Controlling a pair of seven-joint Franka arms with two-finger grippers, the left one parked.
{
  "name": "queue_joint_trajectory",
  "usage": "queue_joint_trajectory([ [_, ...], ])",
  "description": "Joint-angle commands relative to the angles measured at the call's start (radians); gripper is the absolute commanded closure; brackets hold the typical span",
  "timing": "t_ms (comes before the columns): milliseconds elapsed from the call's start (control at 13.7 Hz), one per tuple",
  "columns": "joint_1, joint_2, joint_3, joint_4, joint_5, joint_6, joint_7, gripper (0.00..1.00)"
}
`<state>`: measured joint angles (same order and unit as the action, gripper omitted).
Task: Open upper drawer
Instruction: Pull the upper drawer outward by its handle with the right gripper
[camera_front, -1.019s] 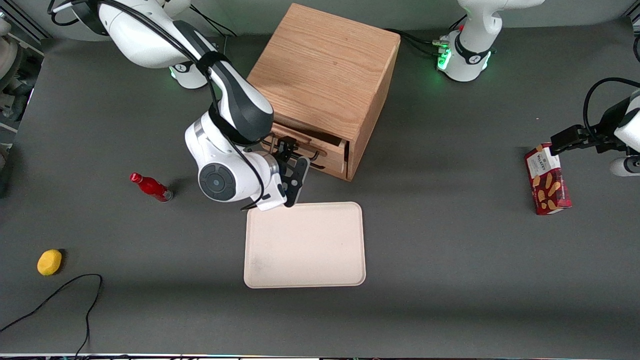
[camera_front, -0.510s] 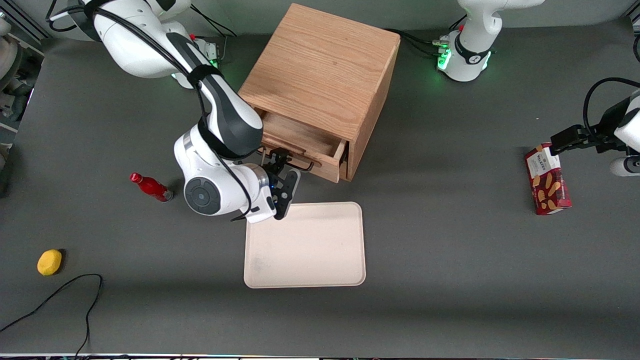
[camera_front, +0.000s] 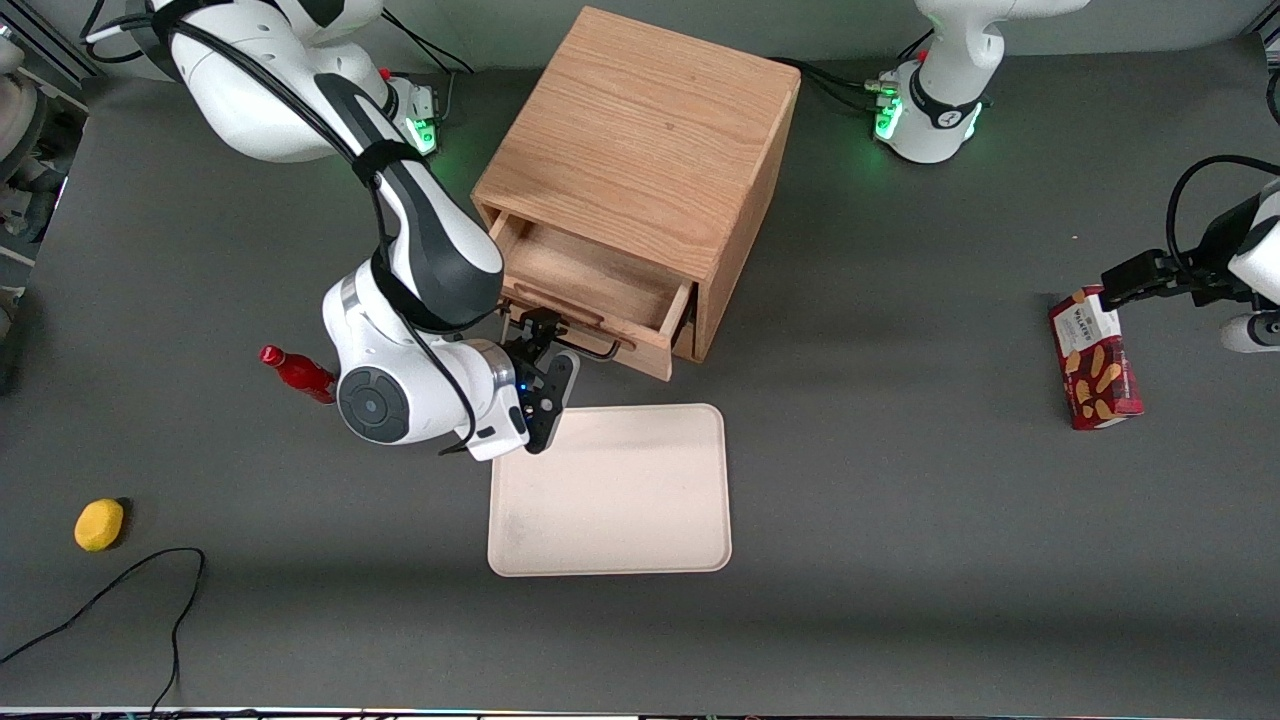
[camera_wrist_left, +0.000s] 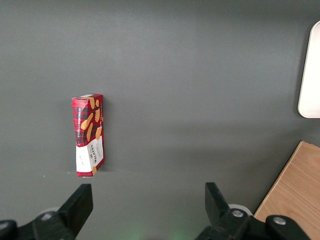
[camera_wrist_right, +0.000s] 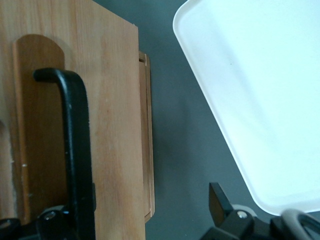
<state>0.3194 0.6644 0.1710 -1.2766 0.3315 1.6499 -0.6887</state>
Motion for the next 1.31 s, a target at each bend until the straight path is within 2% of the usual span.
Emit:
queue_joint_trajectory([
  [0, -0.02, 0.041, 0.002, 0.075, -0.014, -0.01, -0.022, 0.0],
  [1238, -0.074, 0.112, 0.002, 0.217, -0.009, 0.021, -0.04, 0.0],
])
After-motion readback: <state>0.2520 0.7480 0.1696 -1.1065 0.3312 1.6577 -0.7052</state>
